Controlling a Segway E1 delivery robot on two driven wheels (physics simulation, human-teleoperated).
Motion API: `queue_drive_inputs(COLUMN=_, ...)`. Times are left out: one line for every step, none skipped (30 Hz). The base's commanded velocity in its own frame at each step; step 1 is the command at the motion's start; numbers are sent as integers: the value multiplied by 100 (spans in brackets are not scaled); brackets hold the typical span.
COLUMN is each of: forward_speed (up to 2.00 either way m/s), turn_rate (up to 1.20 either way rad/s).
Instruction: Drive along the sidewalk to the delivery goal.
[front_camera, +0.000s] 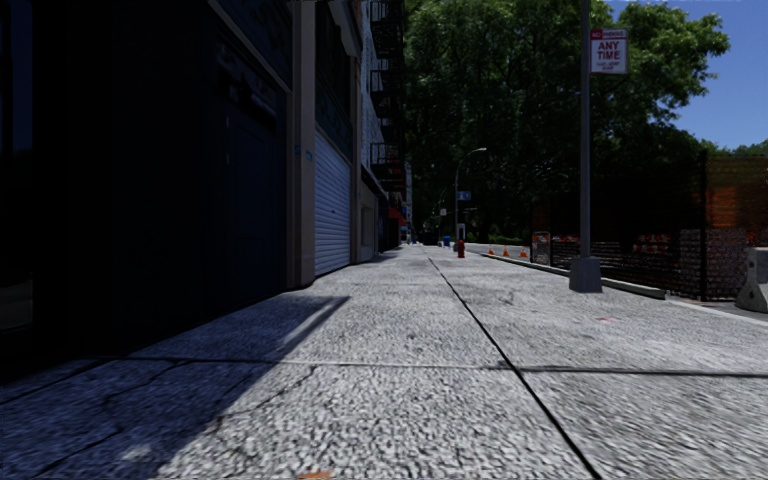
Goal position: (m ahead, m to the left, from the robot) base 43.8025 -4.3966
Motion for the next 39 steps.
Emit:
queue_drive_inputs(forward_speed=200, turn_rate=-27)
queue_drive_inputs(forward_speed=200, turn_rate=-20)
queue_drive_inputs(forward_speed=200, turn_rate=-5)
queue_drive_inputs(forward_speed=200, turn_rate=-5)
queue_drive_inputs(forward_speed=200, turn_rate=0)
queue_drive_inputs(forward_speed=200, turn_rate=0)
queue_drive_inputs(forward_speed=200, turn_rate=0)
queue_drive_inputs(forward_speed=200, turn_rate=0)
queue_drive_inputs(forward_speed=200, turn_rate=0)
queue_drive_inputs(forward_speed=200, turn_rate=0)
queue_drive_inputs(forward_speed=200, turn_rate=0)
queue_drive_inputs(forward_speed=200, turn_rate=0)
queue_drive_inputs(forward_speed=200, turn_rate=0)
queue_drive_inputs(forward_speed=200, turn_rate=-8)
queue_drive_inputs(forward_speed=200, turn_rate=-33)
queue_drive_inputs(forward_speed=200, turn_rate=-33)
queue_drive_inputs(forward_speed=200, turn_rate=-43)
queue_drive_inputs(forward_speed=200, turn_rate=-47)
queue_drive_inputs(forward_speed=200, turn_rate=-47)
queue_drive_inputs(forward_speed=200, turn_rate=-47)
queue_drive_inputs(forward_speed=200, turn_rate=-48)
queue_drive_inputs(forward_speed=200, turn_rate=-48)
queue_drive_inputs(forward_speed=200, turn_rate=-45)
queue_drive_inputs(forward_speed=200, turn_rate=-45)
queue_drive_inputs(forward_speed=200, turn_rate=-19)
queue_drive_inputs(forward_speed=200, turn_rate=0)
queue_drive_inputs(forward_speed=200, turn_rate=0)
queue_drive_inputs(forward_speed=200, turn_rate=0)
queue_drive_inputs(forward_speed=200, turn_rate=0)
queue_drive_inputs(forward_speed=200, turn_rate=0)
queue_drive_inputs(forward_speed=200, turn_rate=0)
queue_drive_inputs(forward_speed=200, turn_rate=0)
queue_drive_inputs(forward_speed=200, turn_rate=0)
queue_drive_inputs(forward_speed=200, turn_rate=0)
queue_drive_inputs(forward_speed=200, turn_rate=0)
queue_drive_inputs(forward_speed=200, turn_rate=0)
queue_drive_inputs(forward_speed=200, turn_rate=0)
queue_drive_inputs(forward_speed=200, turn_rate=0)
queue_drive_inputs(forward_speed=200, turn_rate=0)
